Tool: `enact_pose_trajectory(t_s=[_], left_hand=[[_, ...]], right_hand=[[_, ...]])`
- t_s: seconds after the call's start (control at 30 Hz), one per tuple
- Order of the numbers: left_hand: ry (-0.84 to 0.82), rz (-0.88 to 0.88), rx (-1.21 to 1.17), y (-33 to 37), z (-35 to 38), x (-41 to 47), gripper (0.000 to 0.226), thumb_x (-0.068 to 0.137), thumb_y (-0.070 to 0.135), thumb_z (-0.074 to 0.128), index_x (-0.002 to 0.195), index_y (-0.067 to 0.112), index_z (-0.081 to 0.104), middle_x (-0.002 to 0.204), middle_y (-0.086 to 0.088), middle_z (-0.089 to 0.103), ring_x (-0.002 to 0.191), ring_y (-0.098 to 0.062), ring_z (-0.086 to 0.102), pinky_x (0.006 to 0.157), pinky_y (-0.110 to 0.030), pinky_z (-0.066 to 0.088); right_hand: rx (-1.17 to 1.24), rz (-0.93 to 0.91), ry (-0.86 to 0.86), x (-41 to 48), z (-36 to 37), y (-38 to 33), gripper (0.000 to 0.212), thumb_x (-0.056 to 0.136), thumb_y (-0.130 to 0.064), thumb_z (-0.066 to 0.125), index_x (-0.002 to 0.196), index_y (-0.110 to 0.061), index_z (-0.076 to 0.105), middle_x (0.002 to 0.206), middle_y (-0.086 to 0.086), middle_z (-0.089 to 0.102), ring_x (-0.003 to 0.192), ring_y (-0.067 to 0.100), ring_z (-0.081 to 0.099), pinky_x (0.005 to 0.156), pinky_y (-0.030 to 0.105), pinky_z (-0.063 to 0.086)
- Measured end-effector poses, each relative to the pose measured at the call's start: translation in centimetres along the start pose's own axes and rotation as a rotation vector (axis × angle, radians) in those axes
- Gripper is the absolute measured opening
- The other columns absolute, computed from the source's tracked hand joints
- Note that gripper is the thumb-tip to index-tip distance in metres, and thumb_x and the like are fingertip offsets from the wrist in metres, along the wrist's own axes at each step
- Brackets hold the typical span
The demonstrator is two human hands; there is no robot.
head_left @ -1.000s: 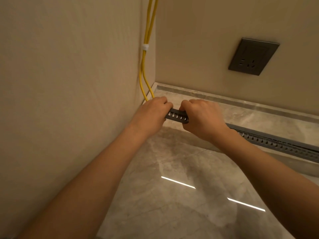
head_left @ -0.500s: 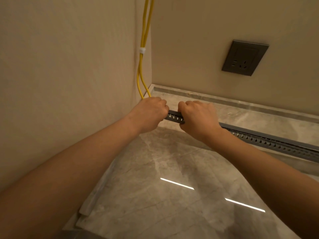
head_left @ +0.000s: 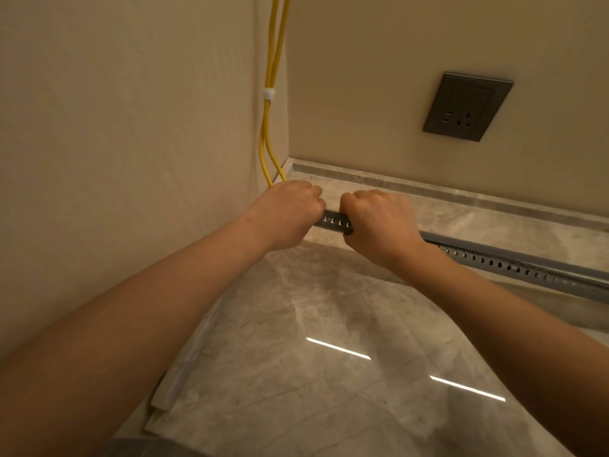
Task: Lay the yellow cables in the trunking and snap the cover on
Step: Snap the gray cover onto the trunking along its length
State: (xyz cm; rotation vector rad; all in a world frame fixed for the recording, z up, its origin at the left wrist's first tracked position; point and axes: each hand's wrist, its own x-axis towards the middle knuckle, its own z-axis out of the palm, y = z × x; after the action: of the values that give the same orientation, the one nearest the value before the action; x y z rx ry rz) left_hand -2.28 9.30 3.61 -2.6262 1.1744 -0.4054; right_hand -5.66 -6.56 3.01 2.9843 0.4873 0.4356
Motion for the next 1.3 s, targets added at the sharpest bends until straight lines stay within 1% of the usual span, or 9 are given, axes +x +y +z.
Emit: enact_pose_trajectory(t_s=[0.13, 0.2, 0.3, 0.37, 0.43, 0.47, 0.67, 1.0, 1.3], left_hand=[[0.208, -0.163, -0.241, 0.1, 0.9, -0.6, 0.034, 0.074, 0.014, 0.061, 0.108, 0.007, 0.063, 0.109, -0.011, 0.058, 0.107, -0.028, 0.047, 0.093, -0.035, 0.036], [0.452, -0.415, -0.507, 1.7, 1.6, -1.6, 0.050, 0.066, 0.012, 0.066, 0.115, 0.008, 0.056, 0.117, -0.011, 0.050, 0.112, -0.026, 0.041, 0.097, -0.032, 0.036], [0.750, -0.981, -1.044, 5.3, 2.7, -2.3, 0.052, 0.073, 0.012, 0.070, 0.119, 0.011, 0.046, 0.119, -0.004, 0.040, 0.102, -0.014, 0.047, 0.086, -0.020, 0.042], [0.633, -1.239, -1.620, 6.6, 3.1, -2.0, 0.047, 0.083, 0.023, 0.067, 0.123, 0.013, 0.044, 0.124, -0.003, 0.047, 0.096, -0.008, 0.055, 0.078, -0.018, 0.047], [0.538, -1.156, -2.104, 7.1, 3.6, -1.5, 0.029, 0.090, 0.024, 0.057, 0.117, 0.011, 0.054, 0.119, -0.010, 0.060, 0.098, -0.014, 0.063, 0.082, -0.024, 0.052], [0.540, -1.079, -2.204, 7.1, 3.6, -1.4, 0.022, 0.092, 0.021, 0.054, 0.111, 0.009, 0.059, 0.114, -0.012, 0.064, 0.098, -0.016, 0.065, 0.083, -0.025, 0.054], [0.552, -0.882, -2.331, 6.1, 3.4, -1.7, 0.017, 0.093, 0.012, 0.051, 0.102, 0.005, 0.063, 0.104, -0.015, 0.069, 0.098, -0.021, 0.068, 0.083, -0.028, 0.056], [0.610, -0.795, -2.317, 6.0, 3.6, -2.1, 0.019, 0.091, 0.014, 0.052, 0.104, 0.003, 0.062, 0.101, -0.013, 0.070, 0.100, -0.023, 0.067, 0.081, -0.027, 0.055], [0.632, -0.814, -2.328, 6.2, 4.3, -2.3, 0.018, 0.090, 0.012, 0.053, 0.104, 0.004, 0.062, 0.103, -0.014, 0.069, 0.102, -0.023, 0.066, 0.080, -0.027, 0.055]], right_hand=[[-0.004, 0.004, 0.078, -0.2, 0.1, 0.0, 0.007, 0.078, -0.008, 0.056, 0.084, -0.010, 0.054, 0.079, 0.007, 0.062, 0.071, 0.029, 0.055, 0.049, 0.030, 0.022], [-0.001, 0.023, 0.097, -0.3, 0.1, 0.1, 0.008, 0.078, -0.008, 0.057, 0.086, -0.011, 0.056, 0.080, 0.006, 0.062, 0.074, 0.029, 0.056, 0.049, 0.029, 0.022], [0.019, 0.040, 0.104, -0.4, 0.1, 0.2, 0.008, 0.079, -0.010, 0.057, 0.086, -0.012, 0.056, 0.081, 0.005, 0.062, 0.073, 0.027, 0.054, 0.049, 0.028, 0.021], [0.033, 0.052, 0.105, -0.5, 0.1, 0.2, 0.008, 0.079, -0.011, 0.057, 0.087, -0.014, 0.056, 0.081, 0.003, 0.061, 0.074, 0.026, 0.053, 0.048, 0.027, 0.019], [0.065, 0.049, 0.100, -0.6, 0.0, 0.2, 0.009, 0.079, -0.013, 0.058, 0.088, -0.015, 0.057, 0.083, 0.002, 0.062, 0.076, 0.025, 0.054, 0.049, 0.026, 0.021], [0.083, 0.039, 0.091, -0.7, -0.1, 0.3, 0.010, 0.079, -0.016, 0.060, 0.089, -0.016, 0.058, 0.084, 0.001, 0.062, 0.077, 0.024, 0.054, 0.050, 0.027, 0.026], [0.429, 0.063, -0.026, -0.2, -1.2, 2.0, 0.032, 0.078, -0.051, 0.063, 0.091, -0.022, 0.063, 0.084, -0.006, 0.061, 0.075, 0.012, 0.055, 0.061, 0.033, 0.049], [0.735, 0.142, -0.164, 1.2, -1.5, 2.6, 0.025, 0.068, -0.041, 0.077, 0.079, -0.021, 0.067, 0.070, -0.011, 0.064, 0.063, 0.002, 0.059, 0.054, 0.016, 0.044], [0.757, 0.122, -0.090, 1.3, -2.5, 2.4, 0.026, 0.070, -0.042, 0.074, 0.082, -0.020, 0.068, 0.075, -0.007, 0.068, 0.069, 0.005, 0.061, 0.061, 0.027, 0.051]])
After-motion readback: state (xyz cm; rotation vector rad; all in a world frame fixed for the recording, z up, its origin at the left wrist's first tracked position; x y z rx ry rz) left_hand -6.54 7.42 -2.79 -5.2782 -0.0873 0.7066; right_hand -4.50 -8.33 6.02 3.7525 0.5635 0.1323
